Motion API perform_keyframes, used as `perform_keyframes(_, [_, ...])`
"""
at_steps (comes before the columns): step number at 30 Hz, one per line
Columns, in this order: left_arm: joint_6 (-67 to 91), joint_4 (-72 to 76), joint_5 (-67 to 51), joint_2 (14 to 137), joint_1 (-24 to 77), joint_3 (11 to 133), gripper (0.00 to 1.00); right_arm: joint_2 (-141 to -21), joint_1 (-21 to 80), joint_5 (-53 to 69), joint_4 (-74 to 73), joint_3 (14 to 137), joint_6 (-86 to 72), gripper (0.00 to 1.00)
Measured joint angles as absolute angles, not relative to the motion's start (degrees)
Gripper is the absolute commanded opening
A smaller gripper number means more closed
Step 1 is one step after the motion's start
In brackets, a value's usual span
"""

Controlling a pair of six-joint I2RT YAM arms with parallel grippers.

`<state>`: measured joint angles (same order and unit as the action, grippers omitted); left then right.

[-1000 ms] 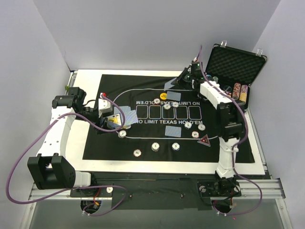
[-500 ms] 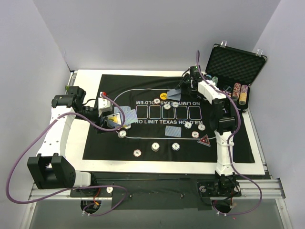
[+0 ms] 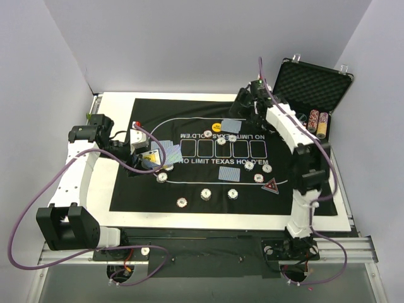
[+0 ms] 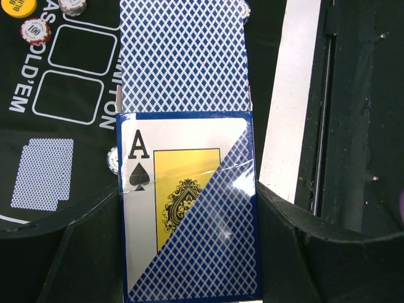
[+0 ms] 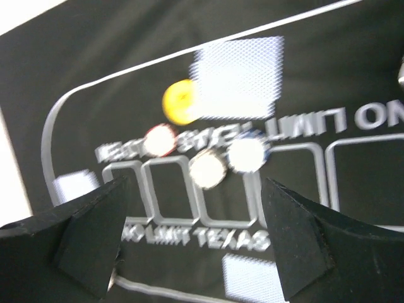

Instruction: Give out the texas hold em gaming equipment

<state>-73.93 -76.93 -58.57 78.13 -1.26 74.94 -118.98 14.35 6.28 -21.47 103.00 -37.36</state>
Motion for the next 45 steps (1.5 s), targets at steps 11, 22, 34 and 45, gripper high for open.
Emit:
perform_keyframes(11, [-73.7,-76.9,-58.6,78.0,-1.3,74.9,0.0,-88.2,35.4,21.5,-11.9,89.9,-39.4,0.98])
perform_keyframes(22, [-73.7,-76.9,-58.6,78.0,-1.3,74.9,0.0,-96.7,43.9,25.9,-11.0,86.2,-40.7,0.98])
perform_keyframes(34, [-73.7,-76.9,-58.5,78.0,-1.3,74.9,0.0,-97.4,46.6,27.7,-6.1,82.9,-44.3,0.45])
perform_keyframes(45, [-73.5,-76.9,-57.6,78.0,-1.3,74.9,0.0,-94.1,46.2,27.9,-3.6,78.5,-46.6,0.39])
